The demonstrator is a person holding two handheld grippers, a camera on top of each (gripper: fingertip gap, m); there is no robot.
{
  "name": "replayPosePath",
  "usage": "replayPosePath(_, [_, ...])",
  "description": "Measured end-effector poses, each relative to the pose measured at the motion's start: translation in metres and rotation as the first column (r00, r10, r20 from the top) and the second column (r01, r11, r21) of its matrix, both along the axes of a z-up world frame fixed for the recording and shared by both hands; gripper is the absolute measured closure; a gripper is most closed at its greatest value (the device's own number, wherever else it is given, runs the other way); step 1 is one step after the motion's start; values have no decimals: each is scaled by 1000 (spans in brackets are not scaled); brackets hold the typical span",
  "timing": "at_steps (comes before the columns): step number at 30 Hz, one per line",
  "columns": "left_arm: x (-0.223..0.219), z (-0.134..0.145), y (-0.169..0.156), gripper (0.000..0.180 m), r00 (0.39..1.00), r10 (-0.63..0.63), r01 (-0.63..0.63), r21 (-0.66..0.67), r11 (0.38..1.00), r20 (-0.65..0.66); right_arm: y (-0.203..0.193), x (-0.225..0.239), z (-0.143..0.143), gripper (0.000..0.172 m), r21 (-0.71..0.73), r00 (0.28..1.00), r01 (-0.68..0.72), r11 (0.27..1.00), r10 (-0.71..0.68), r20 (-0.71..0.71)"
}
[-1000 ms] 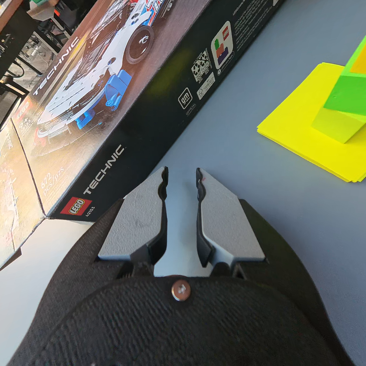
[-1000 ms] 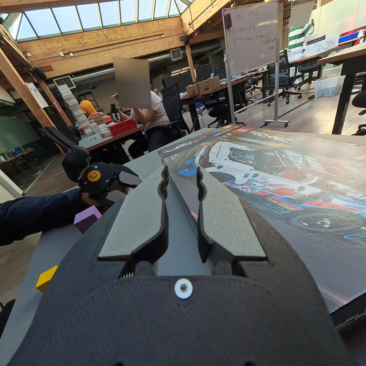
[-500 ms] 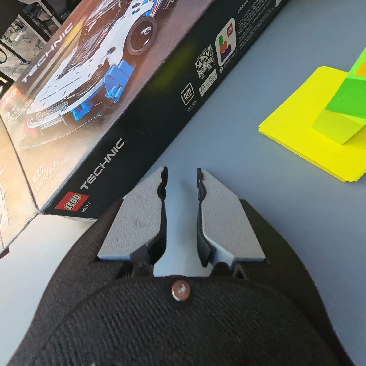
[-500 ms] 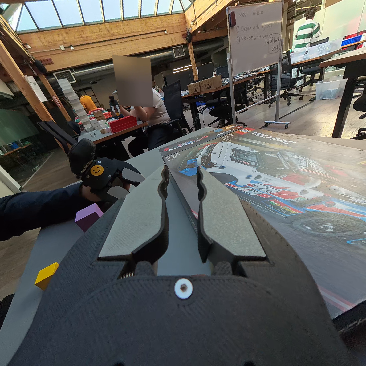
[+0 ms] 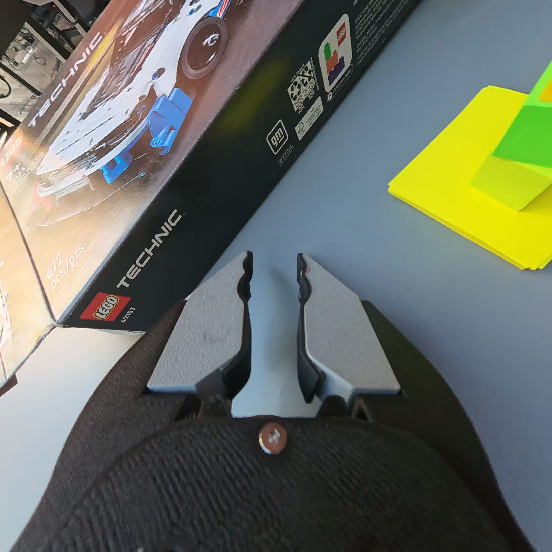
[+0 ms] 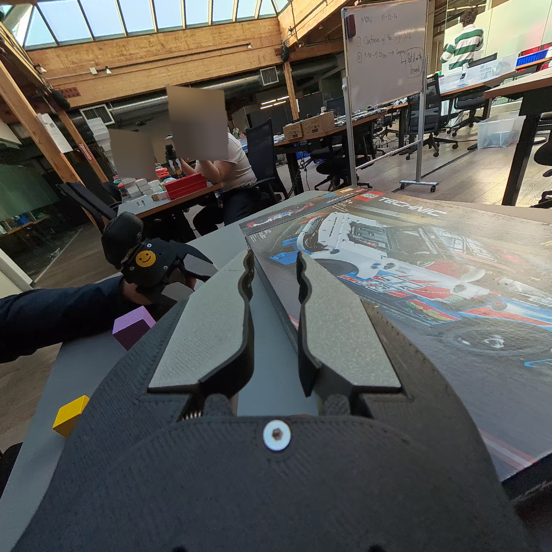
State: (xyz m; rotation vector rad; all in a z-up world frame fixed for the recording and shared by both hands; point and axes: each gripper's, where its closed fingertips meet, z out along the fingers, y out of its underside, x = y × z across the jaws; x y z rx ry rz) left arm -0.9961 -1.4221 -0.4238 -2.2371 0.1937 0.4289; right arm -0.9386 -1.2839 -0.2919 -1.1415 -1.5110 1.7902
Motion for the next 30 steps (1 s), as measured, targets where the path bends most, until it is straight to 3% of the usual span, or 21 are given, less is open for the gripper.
replayPosePath(7, [12, 0, -9, 152, 982, -90, 91, 0, 996, 168, 0, 2, 4, 145, -3, 1000, -6, 1000, 6, -20])
replayPosePath(10, [10, -3, -16, 150, 984, -111, 117, -39, 992, 142, -1, 5, 8, 145, 0, 999, -17, 1000, 17, -38])
replayPosePath(12, [26, -3, -22, 148, 965, -209, 222, -69, 973, 160, -2, 6, 10, 145, 7, 999, -17, 1000, 18, -49])
replayPosePath(19, [99, 25, -55, 147, 799, -514, 545, -15, 838, 312, 8, 5, 12, 148, -12, 999, 32, 999, -32, -42])
replayPosePath(25, [165, 18, -75, 139, 613, -665, 748, -42, 662, 427, 9, 7, 17, 149, -19, 998, 30, 999, -31, -57])
replayPosePath(27, [181, 24, -71, 140, 576, -697, 770, 2, 638, 427, 8, 7, 17, 149, -18, 998, 29, 999, -30, -57])
replayPosePath(30, [195, 11, -73, 137, 573, -699, 792, -68, 607, 427, 7, 6, 15, 149, -22, 999, 24, 999, -25, -47])
